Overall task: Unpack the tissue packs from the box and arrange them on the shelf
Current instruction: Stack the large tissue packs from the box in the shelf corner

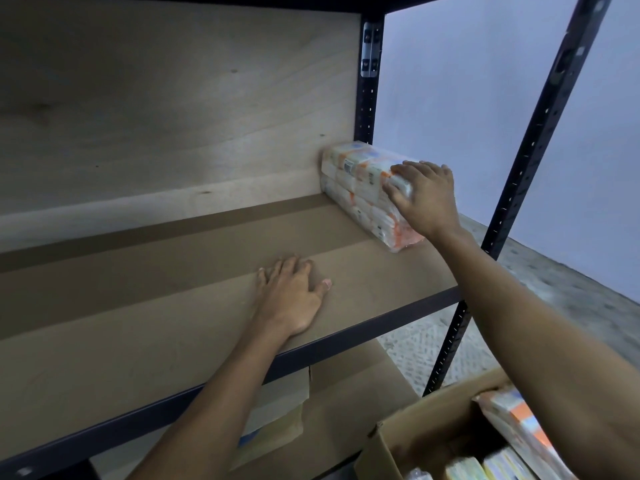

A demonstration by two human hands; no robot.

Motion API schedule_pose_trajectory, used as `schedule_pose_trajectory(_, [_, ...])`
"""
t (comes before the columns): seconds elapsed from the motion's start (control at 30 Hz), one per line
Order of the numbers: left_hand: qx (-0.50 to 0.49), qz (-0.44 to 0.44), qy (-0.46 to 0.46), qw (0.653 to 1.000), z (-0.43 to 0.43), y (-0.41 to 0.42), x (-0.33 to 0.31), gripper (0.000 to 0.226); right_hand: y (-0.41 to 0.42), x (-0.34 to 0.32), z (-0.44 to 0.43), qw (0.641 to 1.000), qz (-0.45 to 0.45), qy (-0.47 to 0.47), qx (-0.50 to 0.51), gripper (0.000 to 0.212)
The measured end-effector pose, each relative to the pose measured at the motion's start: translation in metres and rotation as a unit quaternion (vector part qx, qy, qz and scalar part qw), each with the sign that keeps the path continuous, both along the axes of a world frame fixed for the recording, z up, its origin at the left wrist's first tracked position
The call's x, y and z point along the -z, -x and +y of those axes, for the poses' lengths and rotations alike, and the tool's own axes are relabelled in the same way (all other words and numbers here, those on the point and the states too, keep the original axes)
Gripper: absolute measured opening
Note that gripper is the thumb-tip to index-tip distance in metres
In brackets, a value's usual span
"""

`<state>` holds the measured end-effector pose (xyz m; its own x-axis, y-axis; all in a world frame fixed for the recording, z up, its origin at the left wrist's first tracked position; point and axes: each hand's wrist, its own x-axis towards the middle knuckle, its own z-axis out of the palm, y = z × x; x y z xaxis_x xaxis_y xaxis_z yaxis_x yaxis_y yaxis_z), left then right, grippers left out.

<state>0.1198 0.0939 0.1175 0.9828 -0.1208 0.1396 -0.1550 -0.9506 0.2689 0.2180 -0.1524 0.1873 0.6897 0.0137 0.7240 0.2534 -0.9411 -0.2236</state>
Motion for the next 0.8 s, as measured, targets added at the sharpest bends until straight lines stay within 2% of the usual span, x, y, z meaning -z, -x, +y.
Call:
schedule_pose_trajectory(0.17, [0.000,-0.006,0.001,1.000,0.000,0.000,0.001,0.061,-0.010,-0.002,0.001,1.000,-0.013,-0.002,-0.010,0.037])
schedule_pose_trajectory(0.57, [-0.002,-0.011,0.001,1.000,0.000,-0.003,0.004,0.061,-0.021,0.015,0.019,0.996,-0.056,0.000,0.062,0.036])
schedule_pose_trajectory(0.8, [0.001,-0.012,0.007,1.000,0.001,-0.004,0.005,0.061,-0.018,0.017,0.022,0.996,-0.062,-0.011,0.066,0.037])
